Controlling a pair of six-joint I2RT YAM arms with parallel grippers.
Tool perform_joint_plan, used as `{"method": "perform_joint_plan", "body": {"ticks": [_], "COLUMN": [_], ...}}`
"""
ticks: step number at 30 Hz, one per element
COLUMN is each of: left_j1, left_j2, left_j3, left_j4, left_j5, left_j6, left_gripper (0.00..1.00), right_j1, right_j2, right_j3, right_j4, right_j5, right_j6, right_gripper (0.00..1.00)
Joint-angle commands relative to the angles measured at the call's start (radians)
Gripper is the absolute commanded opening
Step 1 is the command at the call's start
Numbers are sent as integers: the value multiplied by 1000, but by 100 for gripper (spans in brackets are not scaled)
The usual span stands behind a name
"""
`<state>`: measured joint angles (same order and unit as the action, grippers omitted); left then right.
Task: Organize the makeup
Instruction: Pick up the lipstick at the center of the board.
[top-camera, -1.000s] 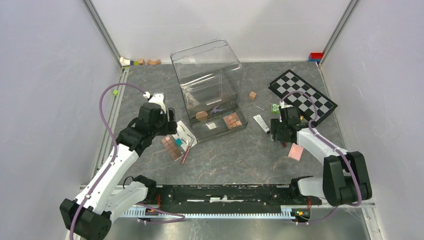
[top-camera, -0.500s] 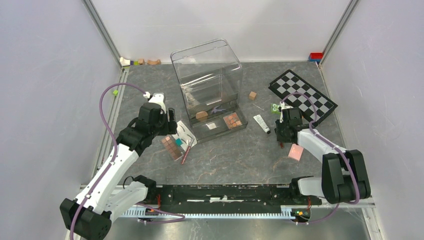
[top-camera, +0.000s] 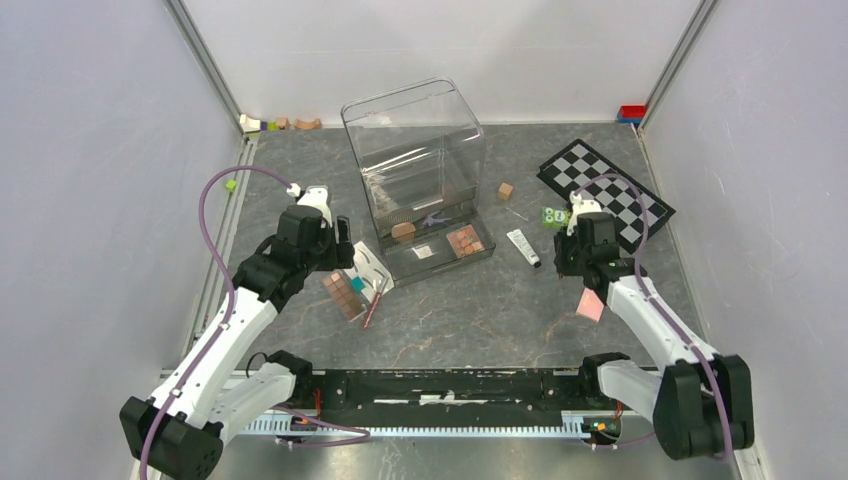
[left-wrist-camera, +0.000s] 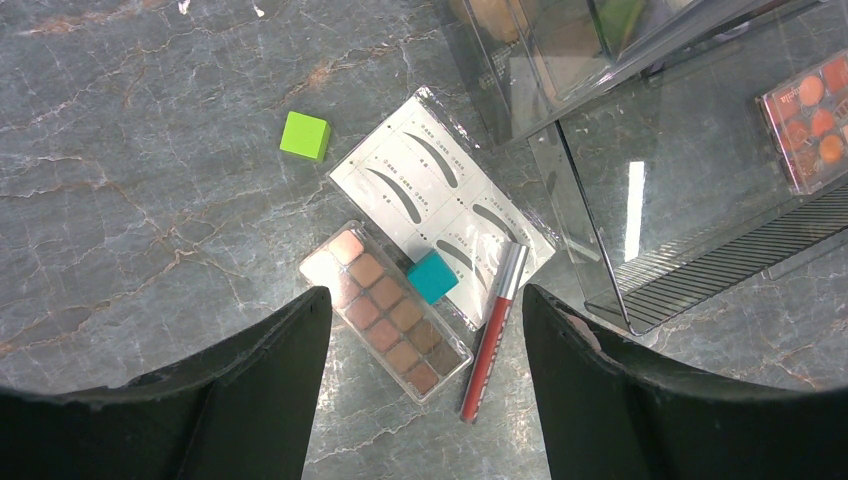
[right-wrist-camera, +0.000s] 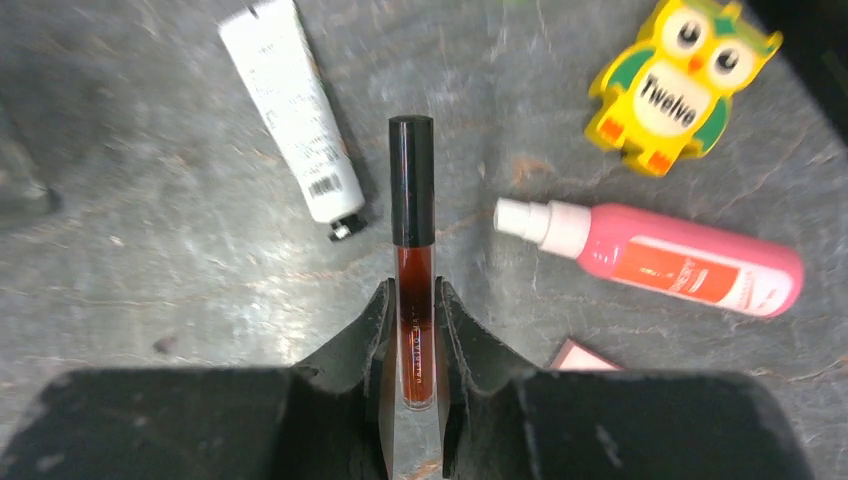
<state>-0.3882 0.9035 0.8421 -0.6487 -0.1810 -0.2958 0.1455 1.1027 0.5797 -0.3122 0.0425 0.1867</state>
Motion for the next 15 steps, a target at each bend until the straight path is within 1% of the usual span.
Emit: {"method": "perform_joint_plan", "body": {"ticks": [1,5,8,15], "left_j1": [4,5,4,5], "left_j2": [-3,-7,-11,-32], "left_j3": [15,15,14,10], "left_j4": [31,29,29,29], "left_j5": [3,-3,-9,-18], "left_j6": [41,43,40,37], "left_gripper": [77,77,77,77], "right_j1": [38,135,229,450], "right_j2": [-103,-149,-137,24], "right_j3": [85,118,135,255], "right_j4": [46,125,199,270], "right_j5": [-79,-132,-180,-178], "right_j6": [18,32,31,-20], "right_gripper": [14,14,14,14]}}
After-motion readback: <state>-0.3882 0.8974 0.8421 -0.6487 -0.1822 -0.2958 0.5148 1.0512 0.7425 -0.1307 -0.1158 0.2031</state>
